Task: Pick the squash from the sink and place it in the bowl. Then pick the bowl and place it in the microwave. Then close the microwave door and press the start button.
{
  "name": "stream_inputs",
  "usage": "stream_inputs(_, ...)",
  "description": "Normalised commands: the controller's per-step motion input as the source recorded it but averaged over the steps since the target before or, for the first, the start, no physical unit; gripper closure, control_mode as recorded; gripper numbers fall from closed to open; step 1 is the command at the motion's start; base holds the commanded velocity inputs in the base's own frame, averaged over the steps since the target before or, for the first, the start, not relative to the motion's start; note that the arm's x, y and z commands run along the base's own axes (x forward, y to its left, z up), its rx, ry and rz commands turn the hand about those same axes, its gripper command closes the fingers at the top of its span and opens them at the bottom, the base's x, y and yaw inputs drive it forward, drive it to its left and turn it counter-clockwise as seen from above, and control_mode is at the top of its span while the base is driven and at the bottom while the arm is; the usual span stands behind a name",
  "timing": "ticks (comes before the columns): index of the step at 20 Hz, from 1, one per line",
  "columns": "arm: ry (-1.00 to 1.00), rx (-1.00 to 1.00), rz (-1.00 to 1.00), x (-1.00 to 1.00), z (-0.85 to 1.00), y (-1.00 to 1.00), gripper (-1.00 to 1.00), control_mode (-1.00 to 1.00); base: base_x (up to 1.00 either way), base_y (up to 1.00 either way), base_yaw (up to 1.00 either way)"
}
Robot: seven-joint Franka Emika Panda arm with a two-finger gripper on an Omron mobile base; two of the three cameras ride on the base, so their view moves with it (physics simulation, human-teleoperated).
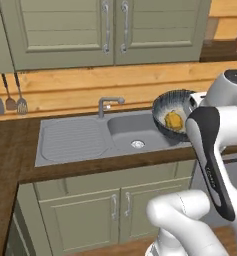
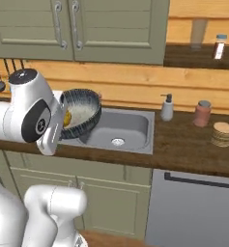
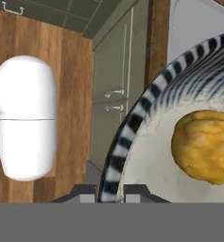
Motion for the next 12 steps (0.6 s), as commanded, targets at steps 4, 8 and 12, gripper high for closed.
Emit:
stream_inputs(4, 0.0, 0.0, 0.0, 0.0, 0.0, 0.0, 1.0, 1.0, -0.14, -0.45, -0.42)
stream_inputs(8, 0.0, 0.0, 0.0, 0.0, 0.0, 0.0, 1.0, 1.0, 0.0, -0.42, -0.56)
stream_inputs(12, 0.0, 0.0, 0.0, 0.0, 0.0, 0.0, 1.0, 1.0, -0.01, -0.44, -0.7)
